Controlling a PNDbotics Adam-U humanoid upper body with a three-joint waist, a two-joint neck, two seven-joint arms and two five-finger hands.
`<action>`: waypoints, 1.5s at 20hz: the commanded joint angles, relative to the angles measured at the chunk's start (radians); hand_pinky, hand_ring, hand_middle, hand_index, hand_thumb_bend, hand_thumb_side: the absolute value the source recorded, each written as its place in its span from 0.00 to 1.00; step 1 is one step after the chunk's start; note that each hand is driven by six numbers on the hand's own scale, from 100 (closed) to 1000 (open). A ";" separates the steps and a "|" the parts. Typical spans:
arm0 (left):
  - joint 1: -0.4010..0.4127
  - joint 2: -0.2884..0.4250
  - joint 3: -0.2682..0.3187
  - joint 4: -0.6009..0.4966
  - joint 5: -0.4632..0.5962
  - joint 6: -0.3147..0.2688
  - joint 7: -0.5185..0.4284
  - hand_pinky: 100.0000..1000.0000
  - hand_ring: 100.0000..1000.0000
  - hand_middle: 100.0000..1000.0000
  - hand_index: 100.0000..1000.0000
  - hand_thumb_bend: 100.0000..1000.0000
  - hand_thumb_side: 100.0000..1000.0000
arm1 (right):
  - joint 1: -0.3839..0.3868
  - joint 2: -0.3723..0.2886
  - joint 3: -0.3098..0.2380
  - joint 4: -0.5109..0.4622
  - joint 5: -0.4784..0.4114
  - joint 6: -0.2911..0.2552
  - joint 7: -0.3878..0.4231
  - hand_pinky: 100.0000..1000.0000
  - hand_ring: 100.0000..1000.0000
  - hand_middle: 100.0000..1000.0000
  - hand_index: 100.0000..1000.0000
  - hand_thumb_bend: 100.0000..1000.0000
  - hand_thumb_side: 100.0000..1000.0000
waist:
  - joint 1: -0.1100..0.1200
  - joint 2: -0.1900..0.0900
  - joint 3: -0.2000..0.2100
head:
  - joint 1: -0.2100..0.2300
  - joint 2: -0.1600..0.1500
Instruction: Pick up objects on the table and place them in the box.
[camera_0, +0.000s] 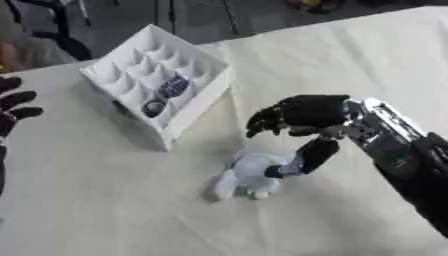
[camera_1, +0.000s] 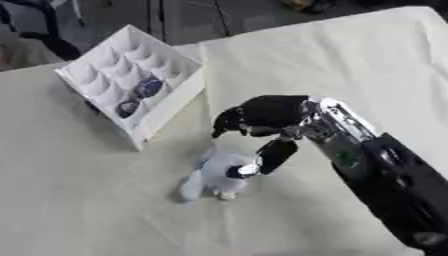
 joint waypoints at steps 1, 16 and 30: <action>-0.012 0.007 -0.002 -0.020 0.006 -0.002 -0.005 0.71 0.78 0.80 0.89 0.16 0.99 | -0.020 0.005 -0.001 0.020 -0.007 -0.014 0.008 0.70 0.53 0.86 0.89 0.41 0.81 | 0.013 0.008 0.005 | -0.006 0.005; -0.018 -0.001 -0.006 -0.020 0.012 -0.010 -0.016 0.71 0.78 0.80 0.89 0.16 0.99 | -0.019 0.033 0.001 0.138 0.022 -0.056 -0.006 0.69 0.53 0.85 0.89 0.37 0.84 | 0.030 0.026 0.031 | -0.013 0.005; -0.023 -0.002 -0.006 -0.020 0.014 -0.013 -0.019 0.71 0.78 0.80 0.89 0.16 0.99 | -0.004 0.042 0.003 0.186 0.172 -0.062 -0.042 0.72 0.63 0.85 0.91 0.47 0.82 | 0.031 0.027 0.031 | -0.012 0.005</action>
